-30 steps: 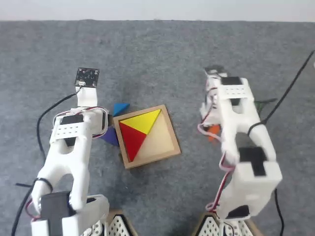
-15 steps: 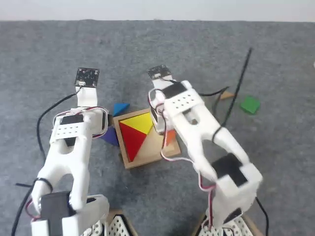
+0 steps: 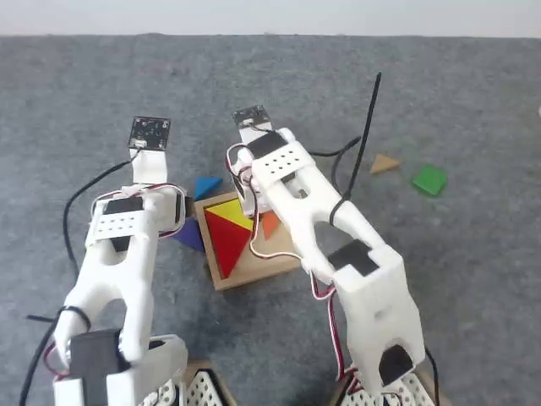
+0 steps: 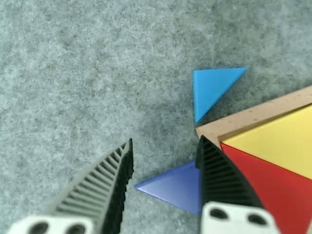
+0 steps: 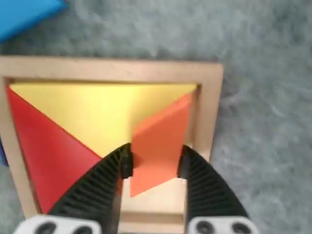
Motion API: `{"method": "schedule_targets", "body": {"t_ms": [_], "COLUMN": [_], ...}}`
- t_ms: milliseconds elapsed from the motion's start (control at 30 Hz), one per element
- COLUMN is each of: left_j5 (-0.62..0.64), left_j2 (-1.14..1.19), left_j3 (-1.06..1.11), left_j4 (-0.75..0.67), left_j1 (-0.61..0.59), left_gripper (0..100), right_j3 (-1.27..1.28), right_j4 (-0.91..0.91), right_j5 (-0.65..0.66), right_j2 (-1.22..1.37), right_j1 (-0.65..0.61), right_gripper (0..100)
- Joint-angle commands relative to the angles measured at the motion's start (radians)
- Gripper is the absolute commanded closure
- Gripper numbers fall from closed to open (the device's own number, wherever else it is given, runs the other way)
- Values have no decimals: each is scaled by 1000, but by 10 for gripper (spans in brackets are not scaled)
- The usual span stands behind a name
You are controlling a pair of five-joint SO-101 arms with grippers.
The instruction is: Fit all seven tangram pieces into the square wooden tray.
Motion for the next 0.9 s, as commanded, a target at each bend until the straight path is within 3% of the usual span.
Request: {"method": "schedule_targets", "body": {"t_ms": [0, 267, 400, 700, 867], "left_j5": [5, 5, 5, 8, 9], "left_j2": [-44, -46, -46, -46, -46], "left_j3": [-4, -4, -8, -10, -8], "left_j4": [-20, -20, -21, -18, -18], "left_j1": [-8, -8, -28, -28, -23], "left_gripper": [790, 790, 790, 789, 787], "right_j3": [-104, -107, -124, -118, -52], "right_j4": [87, 91, 117, 205, 236], "right_j5": [-12, -6, 32, 187, 305], "right_j2": [1, -1, -38, -364, -423], "right_j1": [-2, -27, 18, 357, 516], "right_gripper": [775, 745, 745, 746, 746]}}
